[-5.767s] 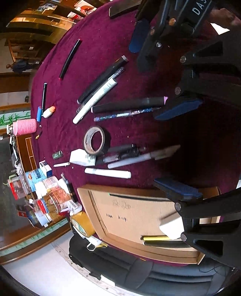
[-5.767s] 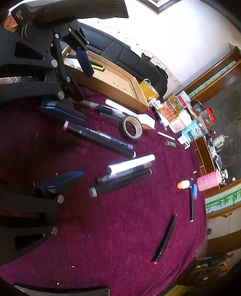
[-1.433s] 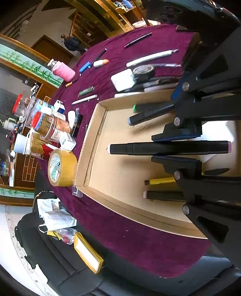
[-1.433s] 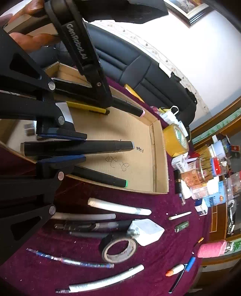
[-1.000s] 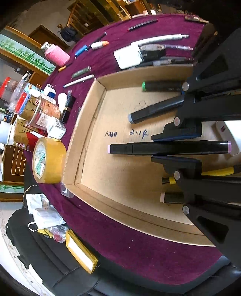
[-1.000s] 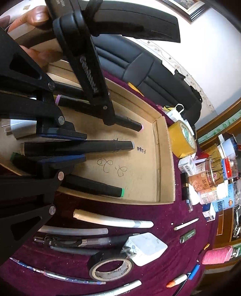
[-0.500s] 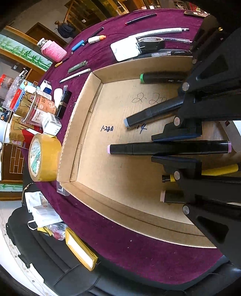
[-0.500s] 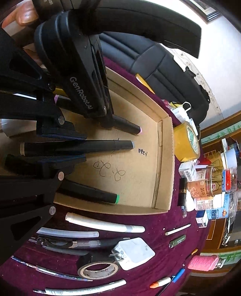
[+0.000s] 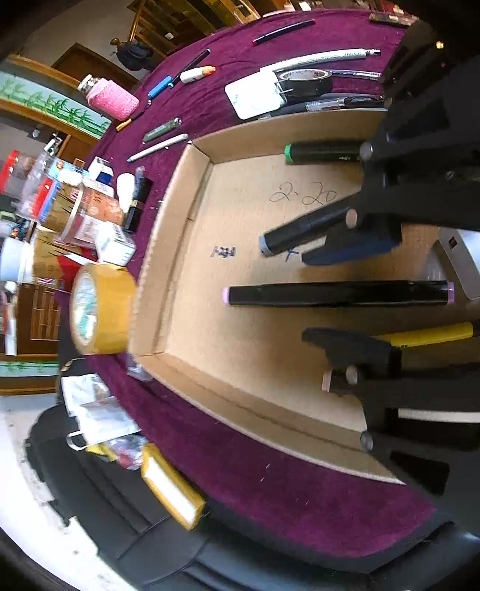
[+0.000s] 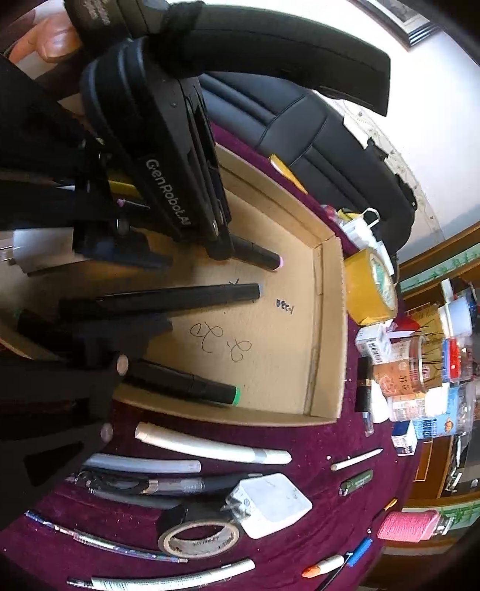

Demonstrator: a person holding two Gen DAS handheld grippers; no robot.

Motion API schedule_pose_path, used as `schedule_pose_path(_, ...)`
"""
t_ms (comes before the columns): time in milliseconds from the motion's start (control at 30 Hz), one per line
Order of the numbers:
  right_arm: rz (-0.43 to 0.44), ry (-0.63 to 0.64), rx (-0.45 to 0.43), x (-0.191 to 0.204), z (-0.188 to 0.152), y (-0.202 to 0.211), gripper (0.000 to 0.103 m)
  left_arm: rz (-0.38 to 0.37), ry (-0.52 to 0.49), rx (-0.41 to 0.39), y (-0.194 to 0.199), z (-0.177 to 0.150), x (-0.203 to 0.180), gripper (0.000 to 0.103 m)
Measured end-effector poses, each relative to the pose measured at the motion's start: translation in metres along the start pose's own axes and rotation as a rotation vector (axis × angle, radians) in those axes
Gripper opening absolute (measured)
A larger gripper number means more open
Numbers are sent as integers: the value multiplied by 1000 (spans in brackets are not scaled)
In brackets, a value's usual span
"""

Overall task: Organize rigid objects
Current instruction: 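Carry both black markers into the cardboard tray and open both tools, then grasp a clear ballpoint pen with the left tool while the right grasps a white barcode marker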

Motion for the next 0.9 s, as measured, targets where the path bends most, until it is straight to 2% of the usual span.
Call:
schedule_pose_path(200,37,33,-65,-10,-10,37,37,59,-26,-74,33,-3,-17,45)
schedule_pose_path(267,51,31,-90,-17,-14,52,37,73,-53,-103,45,-6,-30,50)
schedule_pose_path(367,62,17,-123,-31,-20,73,38,98,-104,-130,59,-9,-53,51)
schedule_pose_path(600,42,-49,-160,-71,-33,107,40,63,-204,-146,73,-19,-111,52)
schedule_pose_path(900,22,-131,-205,-121,-49,137,40,61,-282,-143,79,-29,-162,52)
Point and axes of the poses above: each gripper's, at about its wrist camera, not at the fingertips, and y roughly against the way its jaws point, x to its left, z to its top, the point moved 4 cm from there along -y, roughly the way its jaws point, and after that the axes turned 10 degrees about -y, right-handed, at the moved point
